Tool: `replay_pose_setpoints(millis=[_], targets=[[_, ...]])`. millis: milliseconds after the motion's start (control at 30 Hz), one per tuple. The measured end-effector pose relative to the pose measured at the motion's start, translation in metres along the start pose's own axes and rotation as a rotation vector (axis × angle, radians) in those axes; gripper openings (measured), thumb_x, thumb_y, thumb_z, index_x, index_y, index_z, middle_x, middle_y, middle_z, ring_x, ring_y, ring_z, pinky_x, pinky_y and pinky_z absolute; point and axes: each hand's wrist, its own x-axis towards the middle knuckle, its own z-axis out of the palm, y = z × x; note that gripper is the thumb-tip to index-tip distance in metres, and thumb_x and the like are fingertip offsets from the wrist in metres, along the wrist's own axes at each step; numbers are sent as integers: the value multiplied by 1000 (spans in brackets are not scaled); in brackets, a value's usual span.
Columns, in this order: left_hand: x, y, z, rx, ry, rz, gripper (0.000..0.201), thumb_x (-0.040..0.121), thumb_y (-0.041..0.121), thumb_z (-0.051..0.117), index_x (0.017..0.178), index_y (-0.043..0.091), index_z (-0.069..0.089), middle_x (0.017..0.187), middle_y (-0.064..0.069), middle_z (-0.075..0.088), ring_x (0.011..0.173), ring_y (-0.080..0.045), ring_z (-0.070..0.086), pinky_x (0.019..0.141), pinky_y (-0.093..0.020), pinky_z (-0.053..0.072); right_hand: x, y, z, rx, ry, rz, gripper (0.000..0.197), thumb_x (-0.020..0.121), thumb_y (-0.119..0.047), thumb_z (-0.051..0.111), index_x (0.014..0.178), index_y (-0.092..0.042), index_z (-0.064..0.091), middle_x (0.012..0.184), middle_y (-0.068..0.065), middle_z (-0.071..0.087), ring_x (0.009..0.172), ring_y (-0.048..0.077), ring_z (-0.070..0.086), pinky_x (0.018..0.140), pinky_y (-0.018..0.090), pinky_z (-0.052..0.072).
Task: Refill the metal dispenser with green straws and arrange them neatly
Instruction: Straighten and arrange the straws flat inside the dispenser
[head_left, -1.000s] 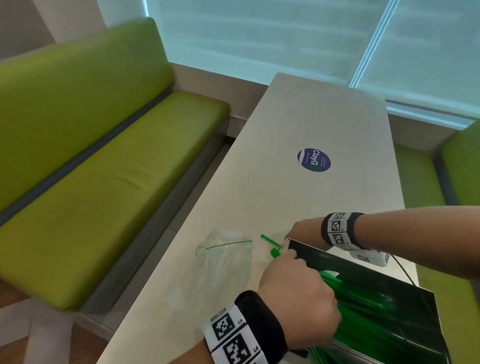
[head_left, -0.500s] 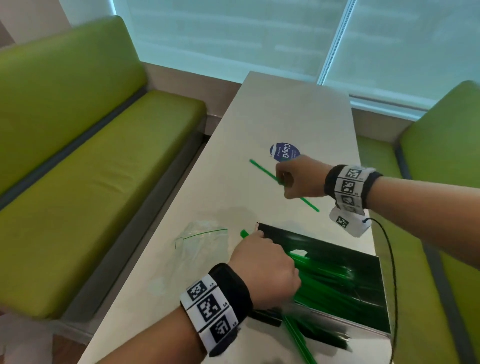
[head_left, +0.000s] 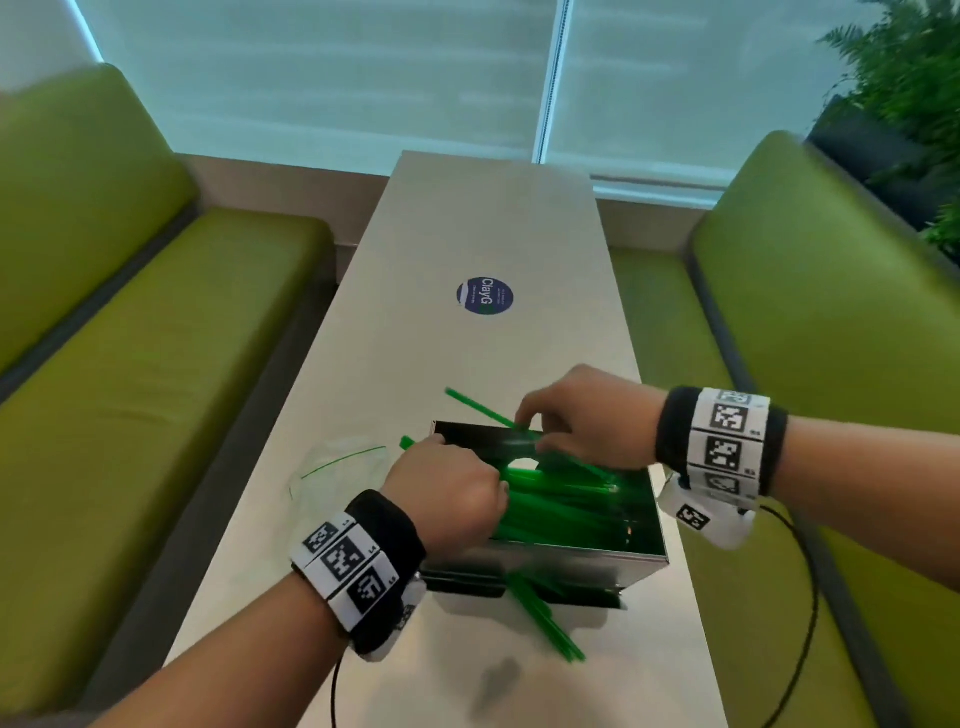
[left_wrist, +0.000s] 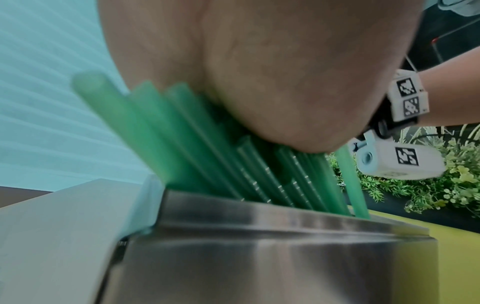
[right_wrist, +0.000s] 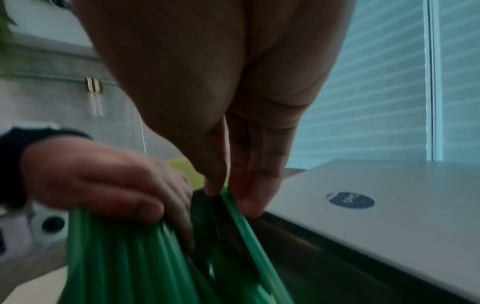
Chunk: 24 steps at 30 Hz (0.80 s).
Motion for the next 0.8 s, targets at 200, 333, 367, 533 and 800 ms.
replay_pose_setpoints(millis=[200, 333, 367, 533, 800], targets=[[2, -4, 1, -121, 39, 8, 50, 102, 41, 25, 72, 14, 55, 68, -1, 56, 66, -24, 55, 70, -35, 44, 12, 12, 43, -132, -127, 102, 34, 94, -19, 62, 128, -22, 66, 119, 1, 70, 105, 20, 67, 96, 34, 53], [4, -11, 5, -181, 33, 4, 50, 96, 44, 23, 66, 17, 52, 65, 0, 54, 62, -19, 55, 67, -38, 52, 18, -4, 47, -334, -259, 46, 35, 96, -9, 57, 130, -16, 64, 118, 9, 68, 100, 26, 68, 89, 36, 56], [3, -11, 5, -173, 36, 3, 49, 95, 44, 23, 66, 17, 51, 64, 0, 54, 63, -19, 55, 67, -38, 53, 19, -8, 47, -364, -256, 25, 34, 97, -7, 55, 129, -15, 64, 116, 10, 68, 98, 27, 69, 88, 37, 57], [1, -8, 4, -135, 36, 19, 48, 97, 41, 23, 67, 17, 51, 64, 0, 54, 63, -22, 57, 66, -38, 51, 24, -12, 38, -354, -157, 9, 28, 97, -12, 56, 122, -16, 67, 109, 9, 70, 93, 25, 68, 86, 38, 57], [7, -11, -1, -261, -18, -22, 49, 96, 39, 21, 66, 12, 48, 59, -3, 47, 56, -21, 46, 54, -33, 38, 10, -3, 35, -46, -270, 136, 46, 88, -4, 54, 129, -23, 64, 110, -5, 69, 101, 18, 66, 92, 30, 55]])
